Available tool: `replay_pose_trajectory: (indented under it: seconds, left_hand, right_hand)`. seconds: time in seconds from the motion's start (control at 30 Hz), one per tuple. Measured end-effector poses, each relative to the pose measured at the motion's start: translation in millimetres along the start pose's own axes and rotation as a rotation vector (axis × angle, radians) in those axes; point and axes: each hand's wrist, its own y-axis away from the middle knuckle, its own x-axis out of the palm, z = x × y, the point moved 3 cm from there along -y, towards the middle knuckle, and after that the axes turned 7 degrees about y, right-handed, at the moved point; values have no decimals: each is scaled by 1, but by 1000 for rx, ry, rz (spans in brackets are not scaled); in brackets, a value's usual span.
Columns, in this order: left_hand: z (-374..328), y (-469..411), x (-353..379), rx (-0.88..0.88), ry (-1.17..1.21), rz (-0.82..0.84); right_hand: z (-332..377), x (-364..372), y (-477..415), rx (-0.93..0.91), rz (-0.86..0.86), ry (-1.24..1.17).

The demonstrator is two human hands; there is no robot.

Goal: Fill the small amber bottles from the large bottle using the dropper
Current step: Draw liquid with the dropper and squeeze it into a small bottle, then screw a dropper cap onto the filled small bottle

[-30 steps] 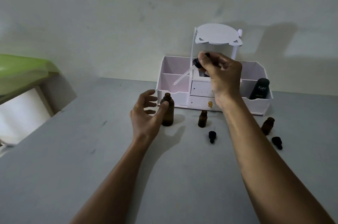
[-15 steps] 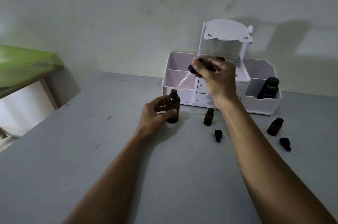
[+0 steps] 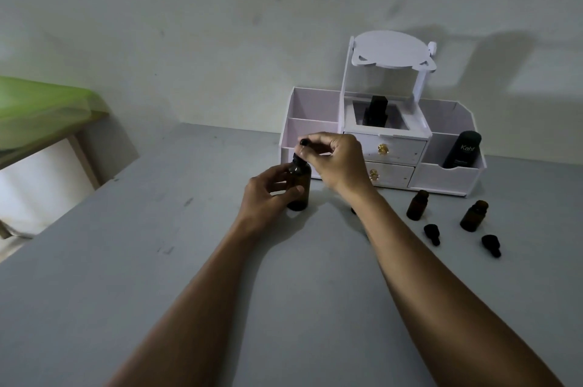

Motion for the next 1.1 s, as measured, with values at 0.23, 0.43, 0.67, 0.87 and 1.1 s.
replay_pose_trajectory:
  seconds: [0.23, 0.43, 0.67, 0.87, 1.1]
  left_hand:
    - [-8, 10, 0, 76, -76, -98]
    - [-32, 33, 8, 287, -173, -301]
    - [-37, 45, 62, 225, -164, -6]
    - [-23, 33, 95, 12, -154, 142]
    - [-17, 15, 109, -103, -98, 109]
  right_hand:
    - [-3, -21, 11, -27, 23, -21]
    - [-35, -84, 42, -42, 134, 192]
    - [-63, -99, 86, 54, 491, 507]
    - [-64, -96, 92, -13, 561, 620]
    - [-58, -122, 57, 77, -5, 44]
